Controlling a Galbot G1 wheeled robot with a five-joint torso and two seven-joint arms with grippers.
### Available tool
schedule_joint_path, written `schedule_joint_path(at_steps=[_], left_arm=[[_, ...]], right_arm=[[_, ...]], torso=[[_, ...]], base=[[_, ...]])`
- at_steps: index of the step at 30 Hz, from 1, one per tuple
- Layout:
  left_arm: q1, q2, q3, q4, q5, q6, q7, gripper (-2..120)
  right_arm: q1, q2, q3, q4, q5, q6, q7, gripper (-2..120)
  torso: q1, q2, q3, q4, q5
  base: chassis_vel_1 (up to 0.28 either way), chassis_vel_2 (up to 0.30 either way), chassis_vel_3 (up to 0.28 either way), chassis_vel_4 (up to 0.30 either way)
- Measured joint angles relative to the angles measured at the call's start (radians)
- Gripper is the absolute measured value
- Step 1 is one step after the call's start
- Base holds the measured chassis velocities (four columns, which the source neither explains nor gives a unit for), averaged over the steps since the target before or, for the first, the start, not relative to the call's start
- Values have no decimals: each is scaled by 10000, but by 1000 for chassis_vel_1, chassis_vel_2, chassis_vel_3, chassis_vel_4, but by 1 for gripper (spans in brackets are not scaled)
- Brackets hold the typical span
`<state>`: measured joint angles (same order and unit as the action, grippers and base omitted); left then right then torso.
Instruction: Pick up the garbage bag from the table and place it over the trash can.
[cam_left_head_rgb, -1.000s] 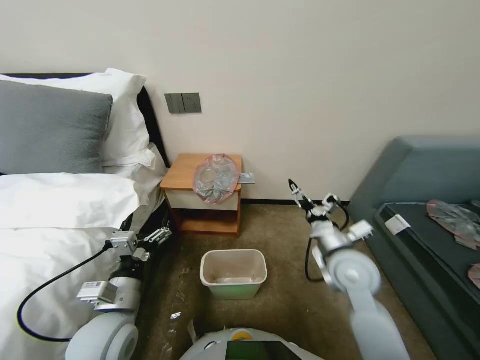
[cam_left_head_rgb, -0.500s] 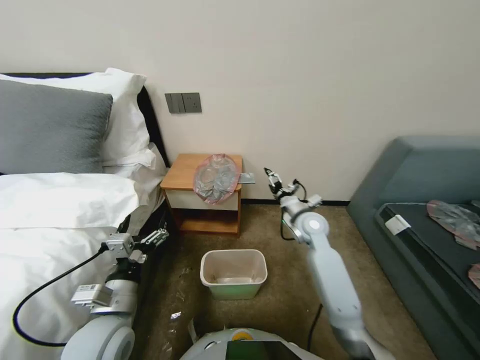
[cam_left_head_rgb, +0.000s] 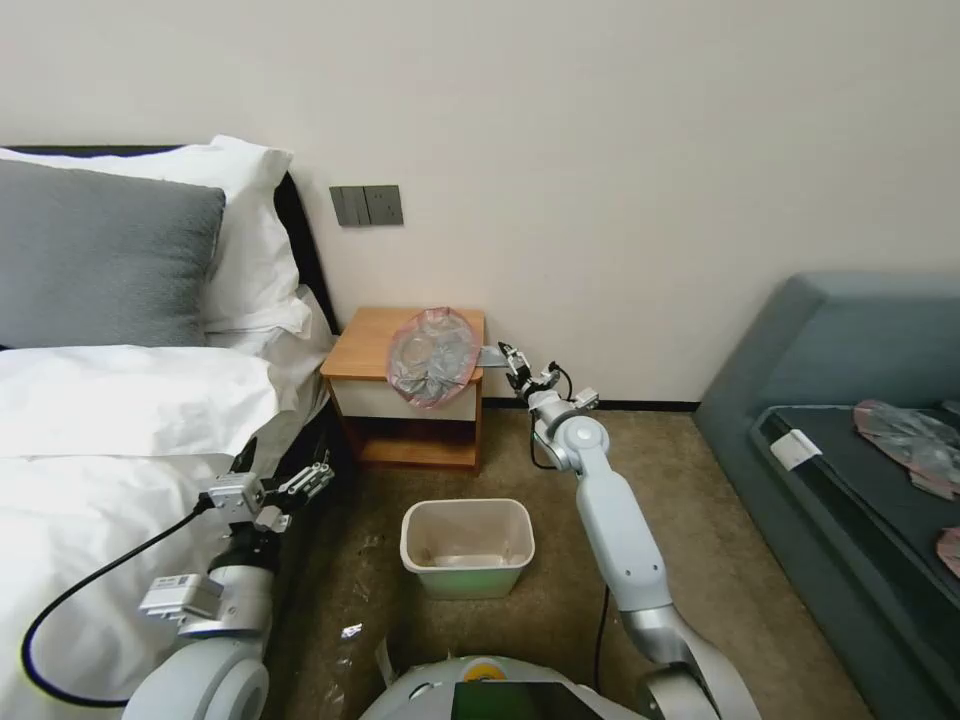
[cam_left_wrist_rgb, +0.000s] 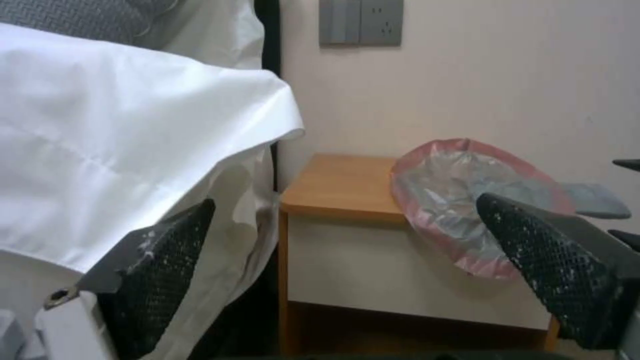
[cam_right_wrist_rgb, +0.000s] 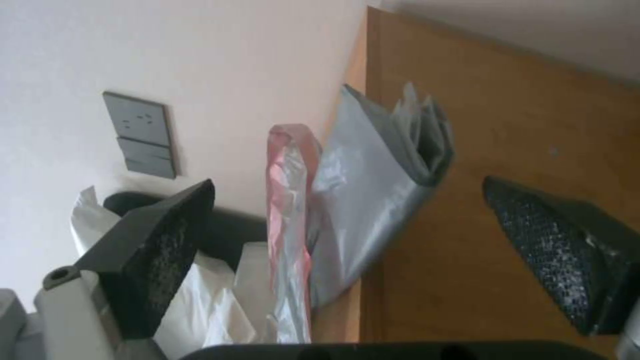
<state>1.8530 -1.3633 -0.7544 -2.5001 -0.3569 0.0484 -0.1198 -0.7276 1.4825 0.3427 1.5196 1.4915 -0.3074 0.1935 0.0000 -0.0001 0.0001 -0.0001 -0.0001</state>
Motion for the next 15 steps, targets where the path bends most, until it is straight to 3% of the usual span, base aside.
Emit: schedule_joint_path(at_steps=[4, 6, 9, 11, 12, 15], left_arm=[[27, -35, 0, 0, 23, 2, 6, 100], [50, -70, 0, 0, 49, 8, 21, 100], [56, -81, 0, 0, 56, 10, 27, 100], [67, -108, 1, 0, 89, 15, 43, 100], [67, -108, 1, 0, 89, 15, 43, 100], [25, -114, 0, 0, 99, 17, 51, 100]], right_arm=[[160, 22, -46, -227, -78, -7, -133, 100], [288, 68, -47, -440, -186, -8, -280, 89], [305, 78, -44, -475, -192, -13, -294, 86], [360, 89, -41, -614, -244, -33, -334, 74], [360, 89, -41, -614, -244, -33, -334, 74], [448, 111, -70, -768, -396, -36, -366, 57]], torso=[[0, 0, 0, 1, 1], [0, 0, -1, 0, 1], [0, 0, 0, 0, 1], [0, 0, -1, 0, 1], [0, 0, -1, 0, 1], [0, 0, -1, 0, 1]], base=[[0, 0, 0, 0], [0, 0, 0, 0], [0, 0, 0, 0], [0, 0, 0, 0], [0, 0, 0, 0], [0, 0, 0, 0]])
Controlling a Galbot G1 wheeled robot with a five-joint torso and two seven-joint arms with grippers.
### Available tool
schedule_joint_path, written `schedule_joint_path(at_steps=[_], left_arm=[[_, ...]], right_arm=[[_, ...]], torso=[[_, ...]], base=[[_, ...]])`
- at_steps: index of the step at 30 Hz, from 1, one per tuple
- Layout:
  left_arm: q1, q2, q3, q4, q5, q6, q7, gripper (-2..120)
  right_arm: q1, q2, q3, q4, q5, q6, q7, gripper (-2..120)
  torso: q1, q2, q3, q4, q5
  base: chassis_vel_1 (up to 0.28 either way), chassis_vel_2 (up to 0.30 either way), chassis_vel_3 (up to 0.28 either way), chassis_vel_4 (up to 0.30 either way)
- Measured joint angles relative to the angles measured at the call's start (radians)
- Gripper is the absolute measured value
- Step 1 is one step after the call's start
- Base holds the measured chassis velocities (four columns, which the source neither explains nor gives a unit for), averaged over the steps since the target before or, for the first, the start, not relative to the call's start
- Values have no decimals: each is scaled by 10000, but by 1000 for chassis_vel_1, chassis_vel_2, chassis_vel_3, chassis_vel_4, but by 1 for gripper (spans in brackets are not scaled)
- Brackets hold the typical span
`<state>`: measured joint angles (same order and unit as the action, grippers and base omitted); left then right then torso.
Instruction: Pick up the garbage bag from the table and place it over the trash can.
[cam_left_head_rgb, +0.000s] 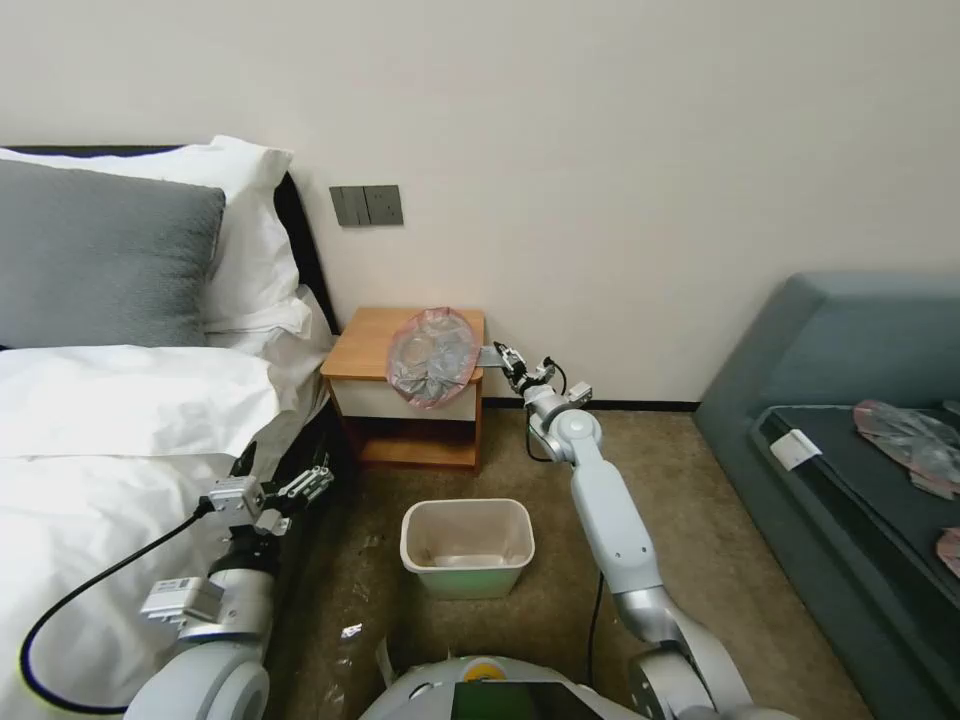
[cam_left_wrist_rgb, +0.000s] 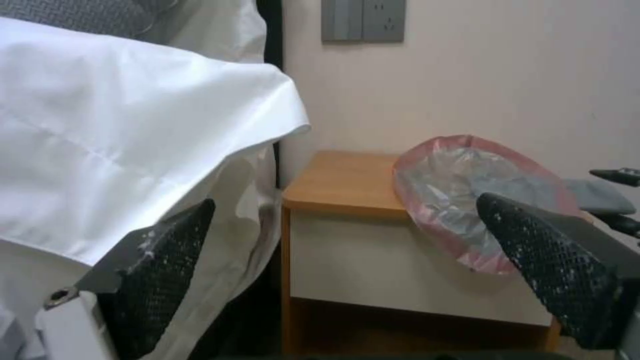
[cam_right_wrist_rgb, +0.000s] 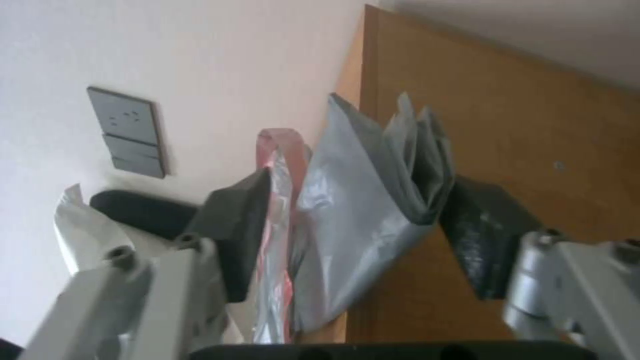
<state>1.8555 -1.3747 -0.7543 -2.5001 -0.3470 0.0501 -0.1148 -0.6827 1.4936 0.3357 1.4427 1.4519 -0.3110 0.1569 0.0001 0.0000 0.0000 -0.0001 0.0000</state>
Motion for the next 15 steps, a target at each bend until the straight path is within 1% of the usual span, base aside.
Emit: schedule_joint_path(at_steps=[1, 5, 6, 7, 8, 9, 10, 11, 12, 13, 15], left_arm=[[0, 0, 0, 0, 0, 0, 0, 100], [-42, -33, 29, 0, 0, 1, 3, 100], [-42, -33, 29, 0, 0, 1, 3, 100], [-51, -35, 43, 0, 0, 1, 4, 100], [-57, -34, 49, 0, 0, 1, 4, 100], [-61, -32, 52, 0, 0, 1, 4, 100], [-67, -27, 55, 0, 0, 1, 4, 100], [-67, -27, 55, 0, 0, 1, 4, 100], [-70, -23, 56, 0, 0, 1, 4, 100], [-74, -19, 57, 0, 0, 0, 5, 100], [-104, 13, 58, 0, -3, -7, -9, 100]], right_arm=[[0, 0, 0, 0, 0, 0, 0, 57], [35, -32, -81, 26, -46, 12, 27, 39], [35, -32, -81, 26, -46, 12, 27, 39], [37, -38, -86, 47, -76, 19, 52, 36], [37, -46, -89, 76, -98, 28, 76, 30], [36, -51, -91, 100, -104, 32, 95, 28], [25, -67, -97, 152, -110, 43, 129, 24], [25, -67, -97, 152, -110, 43, 129, 24], [17, -73, -99, 173, -113, 47, 141, 18], [2, -85, -105, 205, -117, 55, 154, 17], [-110, -157, -148, 417, -141, 145, 193, 6]], torso=[[0, 0, 0, 0, 0], [0, 0, 0, 0, 0], [0, 0, 0, 0, 0], [0, -1, 0, 1, 0], [0, -1, 0, 0, 0], [0, 0, 0, 0, 0], [0, -1, 0, 1, 0], [0, -1, 0, 1, 0], [-1, 0, 0, 1, 0], [-1, 0, 0, 1, 0], [-1, 0, 0, 1, 0]], base=[[0, 0, 0, 0], [0, 0, 0, 0], [0, 0, 0, 0], [0, 0, 0, 0], [0, 0, 0, 0], [0, 0, 0, 0], [0, 0, 0, 0], [0, 0, 0, 0], [0, 0, 0, 0], [0, 0, 0, 0], [0, 0, 0, 0]])
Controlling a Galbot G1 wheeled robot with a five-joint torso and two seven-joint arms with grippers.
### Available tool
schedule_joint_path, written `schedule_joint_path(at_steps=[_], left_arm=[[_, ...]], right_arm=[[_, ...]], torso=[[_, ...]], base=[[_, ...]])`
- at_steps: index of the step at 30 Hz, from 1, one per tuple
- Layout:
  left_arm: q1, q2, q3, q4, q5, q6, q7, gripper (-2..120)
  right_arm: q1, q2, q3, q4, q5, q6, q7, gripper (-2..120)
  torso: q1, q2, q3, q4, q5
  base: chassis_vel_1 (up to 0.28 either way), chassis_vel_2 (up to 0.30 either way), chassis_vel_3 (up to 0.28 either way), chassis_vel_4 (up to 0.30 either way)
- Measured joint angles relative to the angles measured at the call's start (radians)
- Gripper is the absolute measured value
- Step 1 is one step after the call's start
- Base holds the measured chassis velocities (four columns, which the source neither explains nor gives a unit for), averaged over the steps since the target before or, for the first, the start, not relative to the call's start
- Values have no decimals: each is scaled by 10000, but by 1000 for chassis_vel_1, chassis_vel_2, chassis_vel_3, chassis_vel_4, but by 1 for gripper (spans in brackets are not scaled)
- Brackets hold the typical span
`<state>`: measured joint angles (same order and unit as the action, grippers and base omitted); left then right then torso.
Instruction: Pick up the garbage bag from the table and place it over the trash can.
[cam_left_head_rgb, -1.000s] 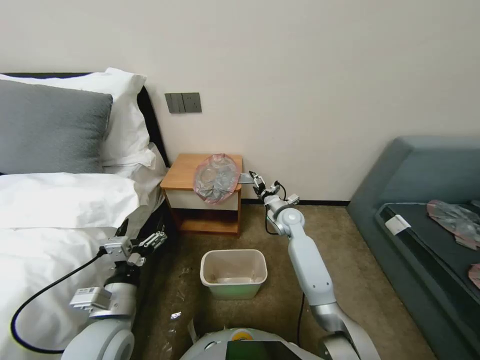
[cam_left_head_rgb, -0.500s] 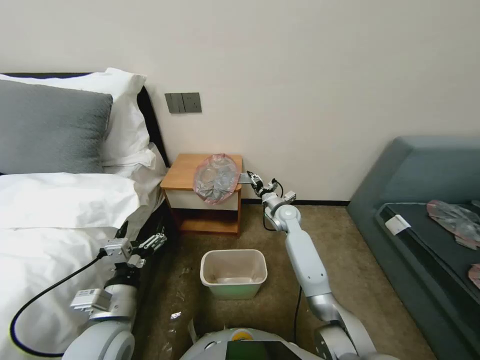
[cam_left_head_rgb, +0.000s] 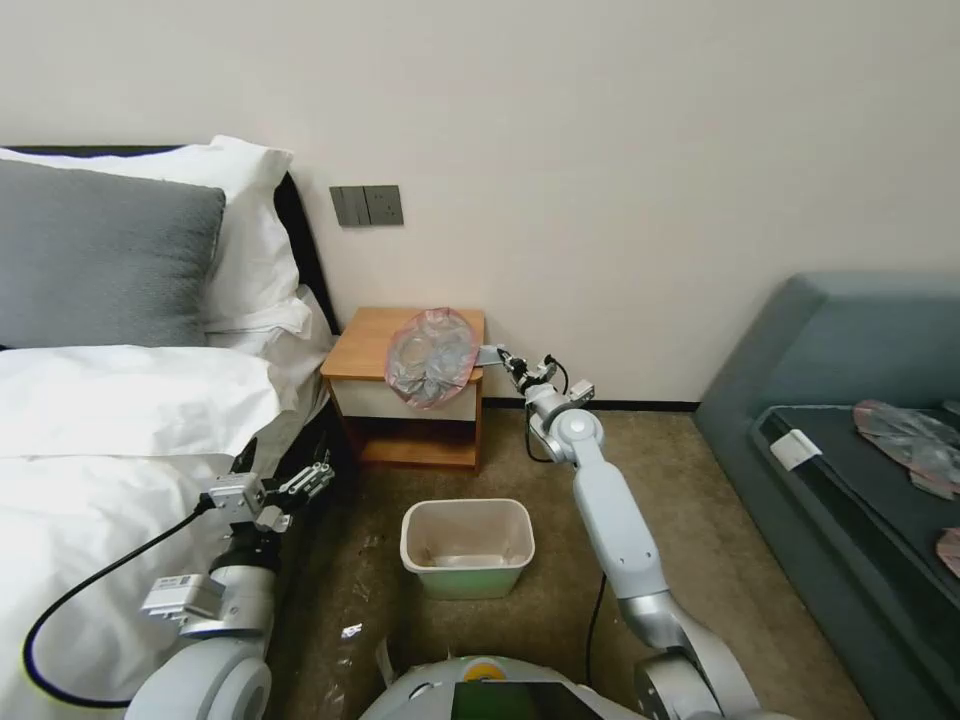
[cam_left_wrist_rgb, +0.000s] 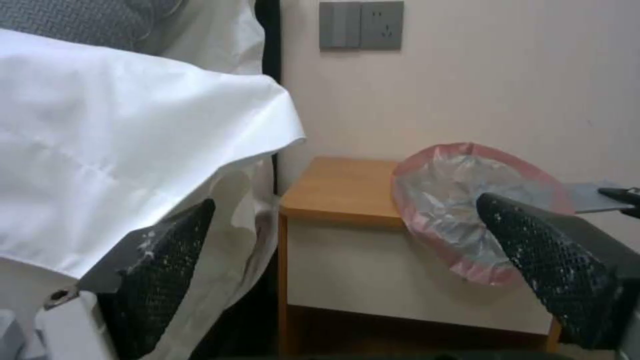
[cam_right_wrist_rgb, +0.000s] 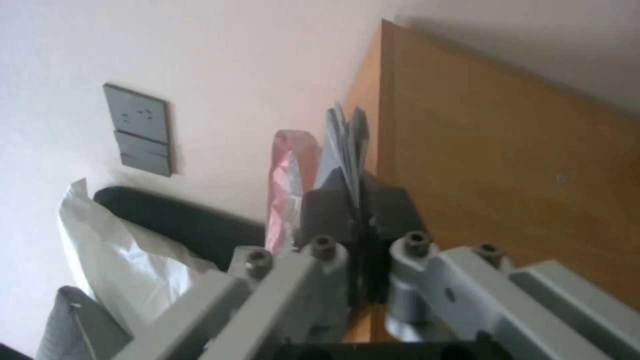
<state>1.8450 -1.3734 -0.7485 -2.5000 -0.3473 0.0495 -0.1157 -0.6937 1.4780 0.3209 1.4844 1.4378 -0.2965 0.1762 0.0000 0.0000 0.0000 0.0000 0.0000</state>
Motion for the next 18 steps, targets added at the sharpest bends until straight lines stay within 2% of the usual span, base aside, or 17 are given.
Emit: schedule_joint_path(at_steps=[3, 9, 11, 14, 15, 18], left_arm=[[-30, 29, 6, 0, 0, 0, -35, 100], [-234, 150, 169, 0, -55, -40, -62, 100], [-257, 170, 184, 0, -65, -44, -61, 100], [-344, 265, 201, 0, -151, -59, -61, 100], [-344, 265, 201, 0, -151, -59, -61, 100], [-413, 335, 201, 0, -252, -61, -62, 100]], right_arm=[[-157, -83, -71, 312, -6, 210, 79, 0], [-1101, -621, -535, 2301, 337, 725, 1238, 0], [-1216, -703, -568, 2548, 402, 779, 1415, 0], [-1820, -1041, -673, 3778, 705, 979, 2253, 0], [-1820, -1041, -673, 3778, 705, 979, 2253, 0], [-2666, -1448, -843, 5182, 827, 1137, 3044, 0]], torso=[[-1, 0, 0, -1, 0], [0, 0, 0, 0, 0], [-1, 0, -1, 0, 0], [0, 0, -1, -1, 0], [0, 0, -1, -1, 0], [0, 0, -1, -2, 1]], base=[[0, 0, 0, 0], [0, 0, 0, 0], [0, 0, 0, 0], [0, 0, 0, 0], [0, 0, 0, 0], [0, 0, 0, 0]])
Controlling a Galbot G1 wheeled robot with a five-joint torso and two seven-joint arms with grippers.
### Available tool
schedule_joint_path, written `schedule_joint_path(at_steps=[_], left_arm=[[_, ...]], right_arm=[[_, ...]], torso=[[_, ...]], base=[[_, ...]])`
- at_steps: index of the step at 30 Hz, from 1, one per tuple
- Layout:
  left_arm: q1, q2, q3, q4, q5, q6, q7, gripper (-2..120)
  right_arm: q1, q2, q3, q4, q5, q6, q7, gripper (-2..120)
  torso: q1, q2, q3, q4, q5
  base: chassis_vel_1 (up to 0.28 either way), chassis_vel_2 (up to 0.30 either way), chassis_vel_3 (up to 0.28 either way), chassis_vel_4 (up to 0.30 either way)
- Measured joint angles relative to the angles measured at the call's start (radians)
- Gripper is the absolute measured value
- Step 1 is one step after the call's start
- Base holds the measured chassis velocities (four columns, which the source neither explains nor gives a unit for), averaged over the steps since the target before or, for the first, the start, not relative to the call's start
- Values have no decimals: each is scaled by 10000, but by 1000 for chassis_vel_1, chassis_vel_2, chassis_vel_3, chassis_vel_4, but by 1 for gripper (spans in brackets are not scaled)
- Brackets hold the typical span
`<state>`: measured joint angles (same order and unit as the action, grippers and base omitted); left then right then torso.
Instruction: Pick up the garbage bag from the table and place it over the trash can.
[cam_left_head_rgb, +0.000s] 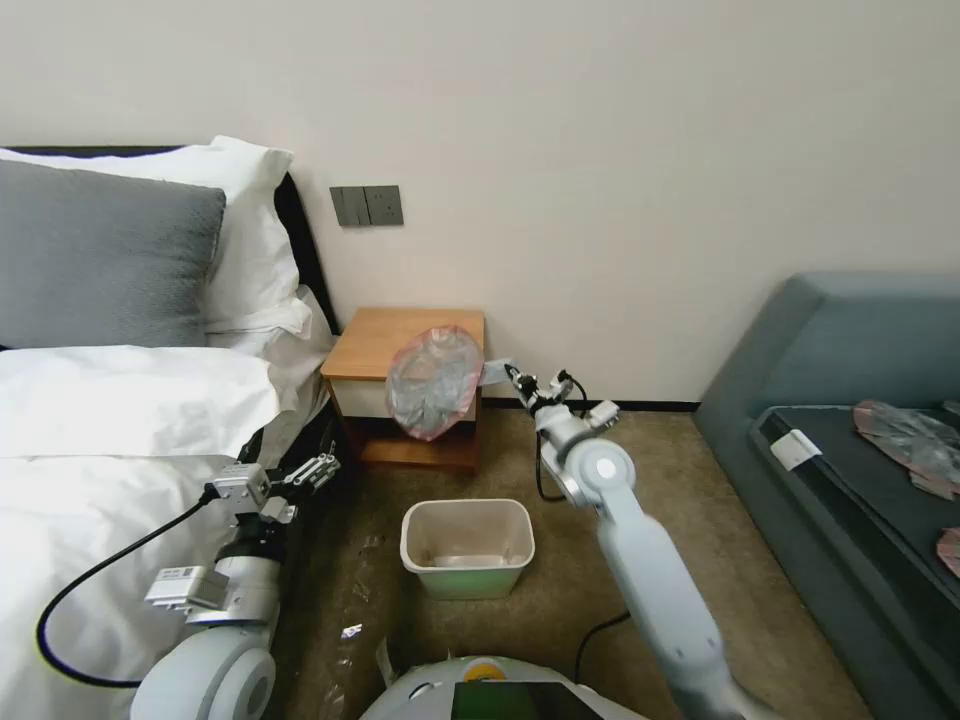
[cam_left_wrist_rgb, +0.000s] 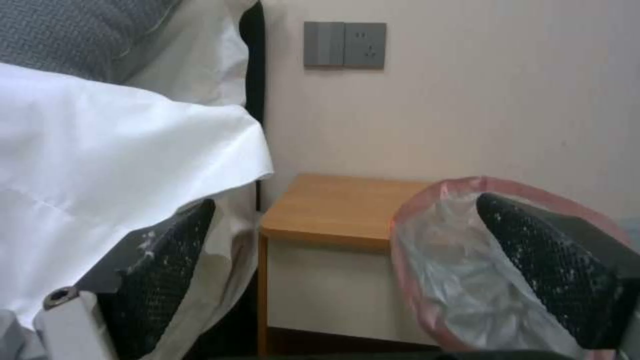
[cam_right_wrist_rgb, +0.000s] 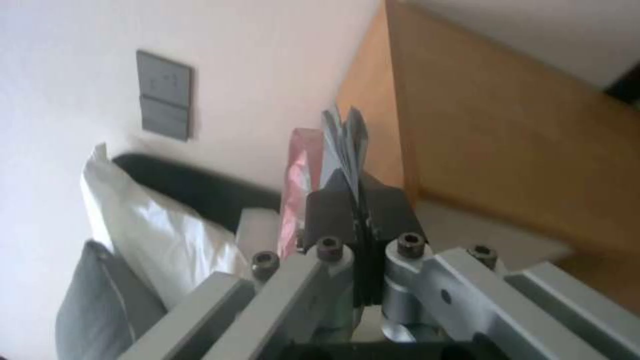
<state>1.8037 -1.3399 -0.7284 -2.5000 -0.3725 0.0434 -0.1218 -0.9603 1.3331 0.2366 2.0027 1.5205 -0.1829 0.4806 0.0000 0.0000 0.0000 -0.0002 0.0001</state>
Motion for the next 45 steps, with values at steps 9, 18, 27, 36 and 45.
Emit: schedule_joint_path(at_steps=[9, 18, 27, 36, 45], left_arm=[[-55, 21, 128, 0, -21, 9, 1, 100], [-8, -5, 174, 0, 36, 40, 28, 100], [72, -91, 213, 0, 183, 8, 35, 100], [72, -119, 247, 0, 255, -131, 46, 100], [53, -28, 242, 0, 274, -239, 48, 100]], right_arm=[[-1810, -630, -396, 2424, 45, 79, 643, 0], [-3384, -712, -902, 3938, 5, 34, 975, 0], [-4761, -1048, -907, 4351, -819, -292, 704, 0], [-5728, -1142, -1083, 4130, -2361, -346, 189, 0], [-5837, -1116, -1308, 3400, -3473, -390, 157, 0]], torso=[[-1, 2, -1, 0, 0], [-1, 2, -1, 2, 0], [-1, 2, -1, 0, 0], [0, 2, 0, 1, -1], [0, 2, 0, 2, 0]], base=[[0, 0, 0, 0], [0, 0, 0, 0], [0, 0, 0, 0], [0, 0, 0, 0], [0, 0, 0, 0]])
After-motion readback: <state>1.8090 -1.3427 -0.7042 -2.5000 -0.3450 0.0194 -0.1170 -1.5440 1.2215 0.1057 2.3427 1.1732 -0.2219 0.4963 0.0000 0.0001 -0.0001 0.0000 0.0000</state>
